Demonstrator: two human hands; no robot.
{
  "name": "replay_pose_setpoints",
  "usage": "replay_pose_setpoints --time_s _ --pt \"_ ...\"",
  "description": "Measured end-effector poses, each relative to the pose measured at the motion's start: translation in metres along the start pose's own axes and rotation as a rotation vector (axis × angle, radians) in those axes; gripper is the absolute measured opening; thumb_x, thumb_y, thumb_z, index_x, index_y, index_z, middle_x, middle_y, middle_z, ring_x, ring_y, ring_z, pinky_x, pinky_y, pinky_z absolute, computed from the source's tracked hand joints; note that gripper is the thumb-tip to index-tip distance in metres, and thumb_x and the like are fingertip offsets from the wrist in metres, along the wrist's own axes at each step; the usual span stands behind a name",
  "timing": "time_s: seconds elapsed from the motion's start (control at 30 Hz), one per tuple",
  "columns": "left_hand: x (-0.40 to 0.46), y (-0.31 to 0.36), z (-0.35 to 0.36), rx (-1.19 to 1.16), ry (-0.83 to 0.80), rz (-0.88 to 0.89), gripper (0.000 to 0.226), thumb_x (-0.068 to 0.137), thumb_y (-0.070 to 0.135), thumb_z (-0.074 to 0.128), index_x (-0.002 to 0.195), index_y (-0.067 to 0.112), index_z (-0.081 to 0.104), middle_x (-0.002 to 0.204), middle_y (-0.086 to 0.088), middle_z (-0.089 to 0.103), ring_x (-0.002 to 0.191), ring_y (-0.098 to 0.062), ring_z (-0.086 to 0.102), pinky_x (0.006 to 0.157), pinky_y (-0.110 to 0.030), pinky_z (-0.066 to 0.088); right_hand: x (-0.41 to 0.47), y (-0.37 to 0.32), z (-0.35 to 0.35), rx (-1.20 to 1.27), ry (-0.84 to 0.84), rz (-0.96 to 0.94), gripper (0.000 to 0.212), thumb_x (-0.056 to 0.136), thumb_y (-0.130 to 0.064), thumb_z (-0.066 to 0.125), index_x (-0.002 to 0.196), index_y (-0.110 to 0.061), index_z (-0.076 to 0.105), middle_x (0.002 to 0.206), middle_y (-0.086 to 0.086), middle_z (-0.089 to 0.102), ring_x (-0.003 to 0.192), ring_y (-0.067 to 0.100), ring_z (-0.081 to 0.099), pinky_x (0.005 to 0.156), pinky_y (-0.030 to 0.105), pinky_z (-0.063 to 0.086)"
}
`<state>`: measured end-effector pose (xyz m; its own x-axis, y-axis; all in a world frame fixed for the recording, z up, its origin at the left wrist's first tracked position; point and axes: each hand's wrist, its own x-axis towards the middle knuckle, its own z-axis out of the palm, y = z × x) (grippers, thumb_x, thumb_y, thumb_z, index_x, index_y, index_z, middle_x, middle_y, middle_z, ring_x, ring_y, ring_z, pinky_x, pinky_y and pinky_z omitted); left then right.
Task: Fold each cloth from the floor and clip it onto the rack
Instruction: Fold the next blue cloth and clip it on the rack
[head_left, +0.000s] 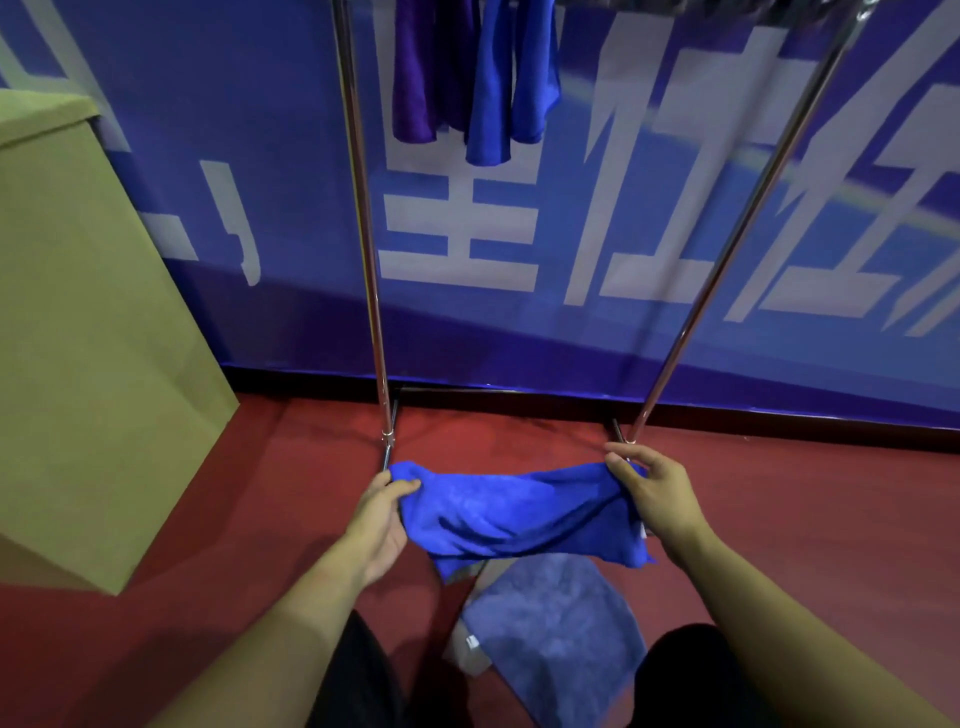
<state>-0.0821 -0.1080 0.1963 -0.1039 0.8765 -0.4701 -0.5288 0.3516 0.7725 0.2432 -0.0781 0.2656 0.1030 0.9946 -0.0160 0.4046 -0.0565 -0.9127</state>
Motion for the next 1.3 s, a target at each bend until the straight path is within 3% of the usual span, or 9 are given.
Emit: replay_pose_setpoints --time_s 0.07,0.13,0.33,0.5,0.7,0.9,1.03,1.13,1.3 --pt "0.000 -0.006 -0.004 0.052 0.022 0.032 0.039 0.089 -0.017 0.052 0.116 0.010 0.056 0.103 -0.018 0.070 0.089 -0.027 0.069 0.078 -0.034 0.060 -0.002 0.016 0.003 0.021 0.003 0.037 0.013 0.093 -0.012 0.068 0.098 -0.021 0.076 0.104 -0.003 0.075 0.089 -0.008 0.065 0.089 0.016 0.050" --pt "0.000 -0.013 -0.007 0.169 0.052 0.040 0.043 0.089 -0.019 0.054 0.119 0.012 0.056 0.100 -0.019 0.071 0.088 -0.029 0.069 0.076 -0.033 0.061 -0.001 0.032 0.005 0.071 -0.042 0.114 0.023 0.095 -0.008 0.063 0.096 -0.026 0.077 0.107 -0.004 0.075 0.099 0.007 0.067 0.091 0.020 0.050" --pt "0.006 -0.020 -0.021 0.411 0.145 -0.007 0.010 0.098 0.011 0.062 0.095 0.006 0.071 0.100 -0.023 0.073 0.091 -0.028 0.065 0.080 -0.037 0.057 -0.011 0.068 0.007 0.172 -0.171 0.182 0.033 0.096 0.002 0.056 0.115 -0.020 0.073 0.109 0.009 0.074 0.091 0.015 0.067 0.092 0.036 0.055" --pt "0.009 -0.017 -0.026 0.518 0.259 0.104 0.011 0.100 0.025 0.060 0.093 0.020 0.067 0.086 -0.006 0.070 0.080 -0.024 0.063 0.071 -0.040 0.053 -0.017 0.078 0.007 0.390 -0.086 0.296 0.028 0.098 0.000 0.056 0.113 -0.017 0.071 0.094 0.007 0.073 0.076 0.010 0.065 0.068 0.020 0.056" --pt "0.003 -0.011 -0.014 0.286 0.198 0.090 0.028 0.098 0.005 0.059 0.118 0.024 0.057 0.094 -0.010 0.070 0.078 -0.021 0.064 0.071 -0.034 0.054 -0.014 0.086 0.009 0.392 -0.048 0.324 0.028 0.100 0.000 0.050 0.116 -0.011 0.070 0.101 0.011 0.071 0.082 0.015 0.063 0.079 0.027 0.051" --pt "-0.001 -0.008 -0.014 0.333 0.147 0.184 0.029 0.091 -0.007 0.063 0.110 0.014 0.067 0.092 -0.016 0.073 0.086 -0.027 0.066 0.082 -0.036 0.054 -0.012 0.088 0.005 0.270 0.074 0.210 0.022 0.096 -0.006 0.062 0.108 -0.019 0.075 0.103 0.003 0.073 0.086 0.010 0.063 0.081 0.023 0.049" --pt "-0.003 -0.005 -0.014 0.373 0.229 0.292 0.022 0.087 -0.001 0.071 0.097 0.018 0.073 0.079 0.002 0.078 0.078 -0.013 0.068 0.072 -0.024 0.055 -0.013 0.083 0.001 0.378 0.077 0.186 0.026 0.094 -0.002 0.062 0.104 -0.023 0.074 0.103 0.001 0.073 0.091 0.010 0.062 0.077 0.018 0.053" --pt "-0.007 0.000 -0.009 0.332 0.286 0.386 0.021 0.087 -0.002 0.071 0.105 0.009 0.072 0.085 -0.003 0.074 0.067 0.004 0.067 0.062 -0.009 0.051 -0.014 0.082 -0.002 0.403 0.073 0.148 0.030 0.092 0.001 0.064 0.106 -0.023 0.075 0.106 -0.004 0.075 0.097 0.008 0.067 0.086 0.015 0.054" --pt "-0.011 0.004 -0.008 0.302 0.330 0.501 0.022 0.090 0.004 0.071 0.110 0.012 0.071 0.090 -0.002 0.074 0.073 0.008 0.068 0.067 -0.005 0.049 -0.016 0.075 -0.006 0.408 0.134 0.111 0.026 0.092 -0.001 0.067 0.109 -0.019 0.073 0.086 -0.012 0.078 0.079 0.000 0.066 0.076 0.013 0.054"
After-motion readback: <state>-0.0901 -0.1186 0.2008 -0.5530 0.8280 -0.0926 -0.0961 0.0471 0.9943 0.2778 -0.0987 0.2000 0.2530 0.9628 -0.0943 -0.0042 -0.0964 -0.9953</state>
